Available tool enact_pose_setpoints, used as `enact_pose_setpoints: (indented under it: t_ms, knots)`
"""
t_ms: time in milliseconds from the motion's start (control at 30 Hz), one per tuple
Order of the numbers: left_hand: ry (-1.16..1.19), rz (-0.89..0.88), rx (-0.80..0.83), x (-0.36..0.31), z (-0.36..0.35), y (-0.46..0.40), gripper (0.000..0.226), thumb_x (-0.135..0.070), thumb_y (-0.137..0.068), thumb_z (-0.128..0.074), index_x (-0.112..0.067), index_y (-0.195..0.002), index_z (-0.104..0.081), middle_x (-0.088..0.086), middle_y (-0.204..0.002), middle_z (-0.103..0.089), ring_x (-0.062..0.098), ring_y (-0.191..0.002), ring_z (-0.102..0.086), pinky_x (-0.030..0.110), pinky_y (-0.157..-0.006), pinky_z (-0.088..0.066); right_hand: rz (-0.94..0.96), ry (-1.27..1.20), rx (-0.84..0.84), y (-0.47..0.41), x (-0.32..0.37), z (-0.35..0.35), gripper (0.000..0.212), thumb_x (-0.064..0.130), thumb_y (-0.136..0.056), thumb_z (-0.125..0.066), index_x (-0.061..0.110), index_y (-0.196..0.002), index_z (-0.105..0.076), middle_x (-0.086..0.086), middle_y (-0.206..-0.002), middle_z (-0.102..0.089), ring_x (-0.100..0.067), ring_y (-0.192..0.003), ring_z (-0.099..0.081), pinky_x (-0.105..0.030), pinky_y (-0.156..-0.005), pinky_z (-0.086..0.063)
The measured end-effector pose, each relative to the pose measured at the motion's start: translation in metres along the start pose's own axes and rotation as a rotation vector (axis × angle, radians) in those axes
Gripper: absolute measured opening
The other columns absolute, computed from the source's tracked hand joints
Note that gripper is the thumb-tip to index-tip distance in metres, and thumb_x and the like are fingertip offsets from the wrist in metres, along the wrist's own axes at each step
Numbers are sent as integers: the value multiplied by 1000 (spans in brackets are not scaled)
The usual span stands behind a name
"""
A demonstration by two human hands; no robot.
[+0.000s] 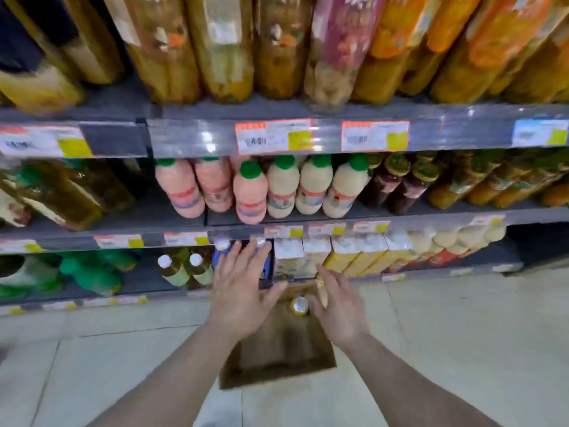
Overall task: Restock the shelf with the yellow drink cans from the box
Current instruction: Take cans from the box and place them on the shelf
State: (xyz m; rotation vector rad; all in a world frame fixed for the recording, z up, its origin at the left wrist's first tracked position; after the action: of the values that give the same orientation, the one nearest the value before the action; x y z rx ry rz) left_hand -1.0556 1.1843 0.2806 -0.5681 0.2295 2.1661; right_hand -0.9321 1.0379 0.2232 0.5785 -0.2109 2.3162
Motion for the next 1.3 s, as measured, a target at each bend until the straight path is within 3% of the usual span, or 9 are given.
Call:
enact_pose_setpoints:
  t_ms: [233,400,500,667,767,1000,1133,1300]
  knots:
    - [25,-4,50,75,-169,5,74,-68,-84,-37,-30,-147,-31,-2,-152,-38,24,-142,-25,50,-115,-24,23,-45,45,-8,-86,-153,65,32,-79,-73,21,-137,-48,-8,-127,-58,-31,-112,-55,-39,-96,-44]
    - [93,-38,101,101,-268,5,73,-63,-81,-49,-27,-144,-37,-4,-138,-49,19,-129,-40,31,-112,-25,71,-13,28,-38,-134,-184,76,44,-70,-77,26,-138,-46,-1,-126,-55,-21,-119,-45,-37,-100,-38]
    - [170,58,155,124,-325,5,79,-63,-78,-59,-34,-146,-31,-9,-138,-44,12,-130,-35,27,-112,-27,161,22,22,-49,-147,-190,81,49,-65,-79,29,-135,-45,0,-127,-53,-22,-122,-45,-40,-103,-41]
    - [254,133,240,141,-403,5,85,-57,-72,-69,-33,-145,-33,-10,-140,-43,11,-131,-34,15,-106,-18,247,16,25,-54,-163,-208,93,59,-58,-76,34,-139,-37,6,-134,-47,-21,-129,-41,-35,-111,-30]
    - [327,215,216,149,-432,5,86,-51,-68,-78,-29,-142,-40,-10,-140,-47,12,-131,-39,16,-107,-22,281,-14,33,-51,-166,-217,94,62,-56,-69,34,-140,-37,6,-138,-45,-17,-131,-37,-39,-112,-32]
    - [385,401,190,149,-479,3,90,-40,-62,-84,-20,-139,-42,2,-133,-56,24,-127,-48,33,-106,-35,295,-12,49,-48,-169,-224,99,56,-53,-76,36,-140,-33,6,-140,-43,-12,-131,-34,-36,-110,-30]
    - [335,426,144,150,-496,-5,67,-43,-58,-80,-18,-115,-55,2,-114,-60,28,-110,-53,35,-91,-40,276,1,54,-50,-171,-227,98,53,-54,-77,40,-140,-32,9,-142,-41,-15,-133,-35,-36,-112,-28]
    - [341,412,78,155,-474,2,73,-47,-53,-83,-22,-117,-59,-2,-113,-64,23,-109,-56,35,-91,-43,260,51,76,-49,-175,-232,98,53,-53,-78,36,-140,-34,5,-142,-41,-16,-133,-33,-28,-113,-18]
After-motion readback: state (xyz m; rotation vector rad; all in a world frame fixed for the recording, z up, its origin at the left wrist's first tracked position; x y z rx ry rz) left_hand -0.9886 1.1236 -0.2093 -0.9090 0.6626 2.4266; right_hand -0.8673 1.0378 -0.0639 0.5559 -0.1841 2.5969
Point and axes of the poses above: each hand's wrist, its own y-axis away from the middle knuckle, its own z-axis out of the back of the hand, x = y × z, the point moved 10 cm from there along -y, towards the middle knuckle
